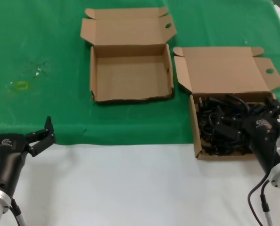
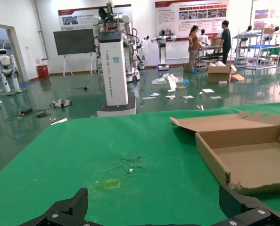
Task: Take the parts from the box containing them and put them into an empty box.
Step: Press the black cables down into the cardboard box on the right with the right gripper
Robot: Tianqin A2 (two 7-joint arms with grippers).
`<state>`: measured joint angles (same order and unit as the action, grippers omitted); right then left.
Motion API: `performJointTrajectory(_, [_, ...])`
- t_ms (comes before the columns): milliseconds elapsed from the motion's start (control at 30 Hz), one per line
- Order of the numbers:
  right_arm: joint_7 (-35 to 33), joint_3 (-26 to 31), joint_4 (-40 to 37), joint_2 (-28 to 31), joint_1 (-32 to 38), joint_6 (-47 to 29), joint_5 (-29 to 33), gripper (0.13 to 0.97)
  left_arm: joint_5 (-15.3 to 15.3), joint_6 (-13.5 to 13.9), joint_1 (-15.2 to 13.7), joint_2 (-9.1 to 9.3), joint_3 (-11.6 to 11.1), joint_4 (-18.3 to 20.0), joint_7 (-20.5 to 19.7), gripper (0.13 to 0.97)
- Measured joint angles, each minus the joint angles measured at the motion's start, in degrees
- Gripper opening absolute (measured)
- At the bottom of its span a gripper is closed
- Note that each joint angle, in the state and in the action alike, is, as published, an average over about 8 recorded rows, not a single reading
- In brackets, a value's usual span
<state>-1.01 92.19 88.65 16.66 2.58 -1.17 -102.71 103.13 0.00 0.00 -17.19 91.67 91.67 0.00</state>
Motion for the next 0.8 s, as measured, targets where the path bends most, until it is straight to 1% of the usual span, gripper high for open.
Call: performJointTrajectory(800, [0.0,0.0,0.0,0.0,0.0,0.0,0.0,0.966,0.0,0.0,0.0,0.0,0.0,0.0,0.0,0.965])
